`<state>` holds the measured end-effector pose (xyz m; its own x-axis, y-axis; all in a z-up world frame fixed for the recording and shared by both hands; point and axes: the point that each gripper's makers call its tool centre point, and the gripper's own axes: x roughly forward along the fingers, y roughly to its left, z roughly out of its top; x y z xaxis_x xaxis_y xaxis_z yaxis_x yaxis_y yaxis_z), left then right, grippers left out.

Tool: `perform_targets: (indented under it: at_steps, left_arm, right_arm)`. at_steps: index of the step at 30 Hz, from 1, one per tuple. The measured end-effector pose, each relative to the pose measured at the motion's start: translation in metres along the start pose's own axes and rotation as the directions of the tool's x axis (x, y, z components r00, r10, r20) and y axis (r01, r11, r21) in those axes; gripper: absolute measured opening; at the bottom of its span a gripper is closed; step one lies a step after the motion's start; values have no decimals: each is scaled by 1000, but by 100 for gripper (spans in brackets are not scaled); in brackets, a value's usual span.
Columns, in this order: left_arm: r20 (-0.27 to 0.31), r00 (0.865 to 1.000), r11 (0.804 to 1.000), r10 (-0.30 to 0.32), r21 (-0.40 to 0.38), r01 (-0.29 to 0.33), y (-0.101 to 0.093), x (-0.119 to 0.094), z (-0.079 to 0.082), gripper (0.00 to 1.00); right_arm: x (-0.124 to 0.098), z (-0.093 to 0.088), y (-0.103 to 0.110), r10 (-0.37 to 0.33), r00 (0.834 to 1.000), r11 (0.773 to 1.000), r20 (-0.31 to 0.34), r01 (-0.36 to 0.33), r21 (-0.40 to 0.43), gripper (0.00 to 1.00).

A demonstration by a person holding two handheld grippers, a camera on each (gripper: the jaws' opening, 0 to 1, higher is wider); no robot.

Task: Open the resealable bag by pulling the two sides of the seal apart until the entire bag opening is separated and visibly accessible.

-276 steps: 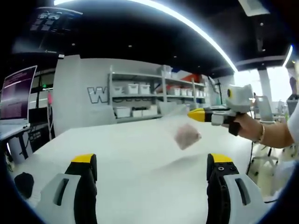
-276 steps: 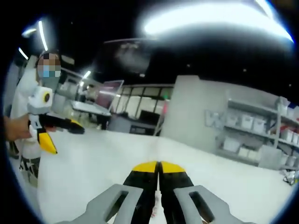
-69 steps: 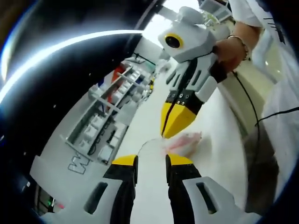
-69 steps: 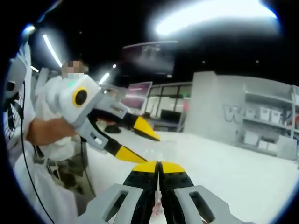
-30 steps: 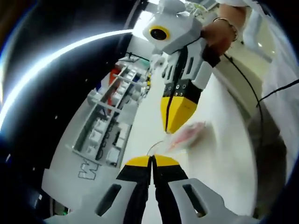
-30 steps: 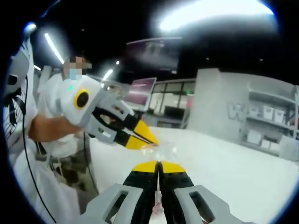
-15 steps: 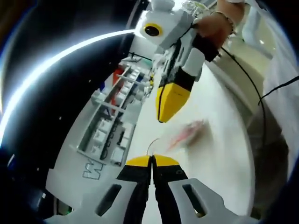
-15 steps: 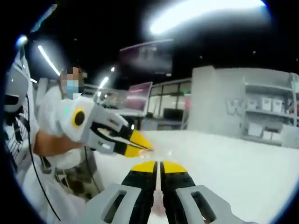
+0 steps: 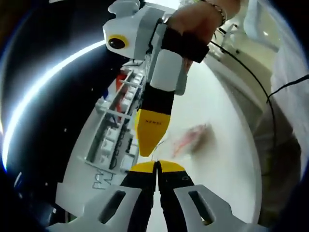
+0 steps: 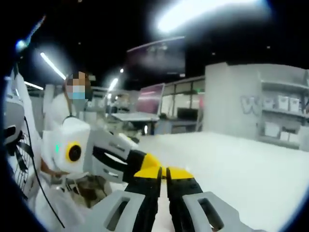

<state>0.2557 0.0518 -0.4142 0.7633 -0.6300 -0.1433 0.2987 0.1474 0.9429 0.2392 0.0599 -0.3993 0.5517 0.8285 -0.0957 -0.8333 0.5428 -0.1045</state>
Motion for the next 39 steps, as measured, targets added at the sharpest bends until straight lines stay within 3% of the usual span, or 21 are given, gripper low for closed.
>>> perform_targets:
  at_steps: [9, 26, 39]
  left_arm:
    - [-2, 1000, 1000, 6, 11, -6, -1, 1, -2, 0]
    - [-14, 1000, 997, 24, 77, -23, -6, 0, 2, 0]
    - [-8, 999, 997, 31, 69, -31, -9, -3, 0, 0]
  right_arm:
    - [-3, -10, -7, -28, 999, 1000, -43, 28, -5, 1]
    - [-1, -19, -3, -26, 996, 999, -84, 27, 16, 4]
    - [1, -27, 1, -13, 995, 998, -100, 19, 60, 0]
